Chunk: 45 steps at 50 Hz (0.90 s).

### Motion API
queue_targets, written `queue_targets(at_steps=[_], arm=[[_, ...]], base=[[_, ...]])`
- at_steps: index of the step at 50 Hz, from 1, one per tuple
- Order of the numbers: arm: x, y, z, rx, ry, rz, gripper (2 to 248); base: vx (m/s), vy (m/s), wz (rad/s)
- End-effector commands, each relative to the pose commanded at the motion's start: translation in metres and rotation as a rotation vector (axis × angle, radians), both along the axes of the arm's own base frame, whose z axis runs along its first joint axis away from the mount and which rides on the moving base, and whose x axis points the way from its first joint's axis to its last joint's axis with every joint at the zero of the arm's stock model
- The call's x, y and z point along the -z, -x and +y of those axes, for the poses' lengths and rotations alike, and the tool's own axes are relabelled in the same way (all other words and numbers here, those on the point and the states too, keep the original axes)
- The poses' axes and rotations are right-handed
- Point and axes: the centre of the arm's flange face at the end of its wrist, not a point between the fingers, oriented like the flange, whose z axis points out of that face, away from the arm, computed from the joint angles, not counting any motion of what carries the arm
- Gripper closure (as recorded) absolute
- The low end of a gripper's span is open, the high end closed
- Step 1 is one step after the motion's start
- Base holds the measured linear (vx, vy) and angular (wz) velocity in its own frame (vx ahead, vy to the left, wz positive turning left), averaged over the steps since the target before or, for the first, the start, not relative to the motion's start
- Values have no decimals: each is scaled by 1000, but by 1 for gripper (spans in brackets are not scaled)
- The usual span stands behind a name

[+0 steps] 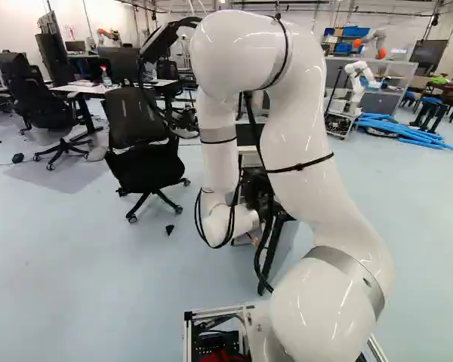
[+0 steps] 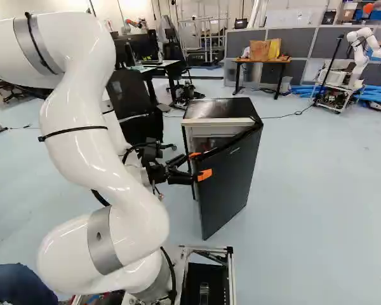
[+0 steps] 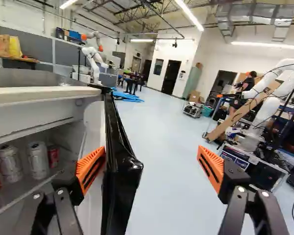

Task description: Grab a drink from the fridge

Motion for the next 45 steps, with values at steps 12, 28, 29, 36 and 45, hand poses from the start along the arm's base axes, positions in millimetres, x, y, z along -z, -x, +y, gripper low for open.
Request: queue_targets(at_steps=[12,28,29,36,45], arm=[[-1,1,-12,102,8,-10,3],[-3,-3,-29,257,-1,-38,3],[-4,-3,-31,267,-2,-40,3],[-5,-8,-39,343,-13,-60,3],[-7,-16,-51,441,-33,-92,3]], base=[[0,0,0],[0,0,0],[0,0,0],[0,0,0],[0,0,0]])
